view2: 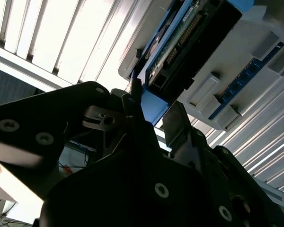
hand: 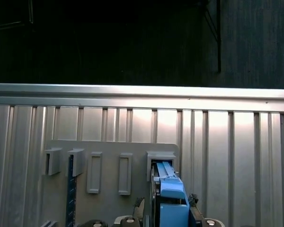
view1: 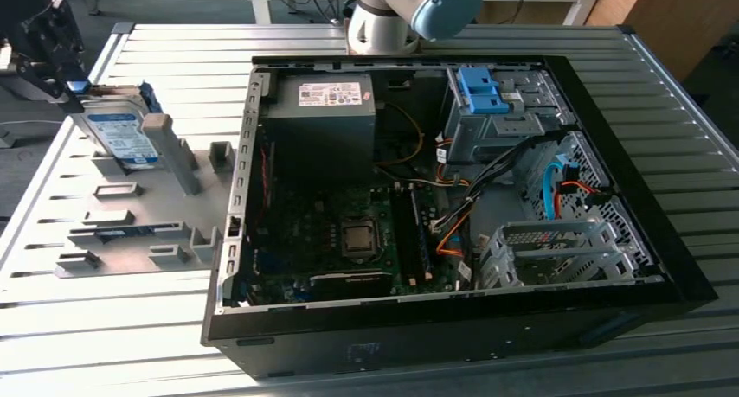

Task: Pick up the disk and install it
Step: 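Pick up the disk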

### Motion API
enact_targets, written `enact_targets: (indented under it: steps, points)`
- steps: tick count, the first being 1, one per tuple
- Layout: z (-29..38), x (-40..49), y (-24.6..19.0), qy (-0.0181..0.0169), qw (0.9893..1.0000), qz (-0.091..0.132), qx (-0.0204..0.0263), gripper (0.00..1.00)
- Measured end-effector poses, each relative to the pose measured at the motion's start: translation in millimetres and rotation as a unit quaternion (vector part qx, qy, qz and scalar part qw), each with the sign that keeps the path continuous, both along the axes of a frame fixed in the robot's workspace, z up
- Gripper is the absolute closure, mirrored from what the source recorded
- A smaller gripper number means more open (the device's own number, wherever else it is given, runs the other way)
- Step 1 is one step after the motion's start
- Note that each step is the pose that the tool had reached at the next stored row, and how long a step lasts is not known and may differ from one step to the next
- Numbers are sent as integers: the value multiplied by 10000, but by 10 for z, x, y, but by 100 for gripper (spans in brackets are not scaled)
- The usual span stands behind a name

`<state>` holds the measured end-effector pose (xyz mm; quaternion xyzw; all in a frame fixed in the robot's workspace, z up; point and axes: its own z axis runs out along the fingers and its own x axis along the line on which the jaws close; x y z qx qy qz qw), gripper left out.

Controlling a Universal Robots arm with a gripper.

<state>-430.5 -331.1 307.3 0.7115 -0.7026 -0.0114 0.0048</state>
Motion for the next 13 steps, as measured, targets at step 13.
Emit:
enact_targets:
  steps: [13]
  points:
    - [-96,-50,99,0,9999,0,-110,47]
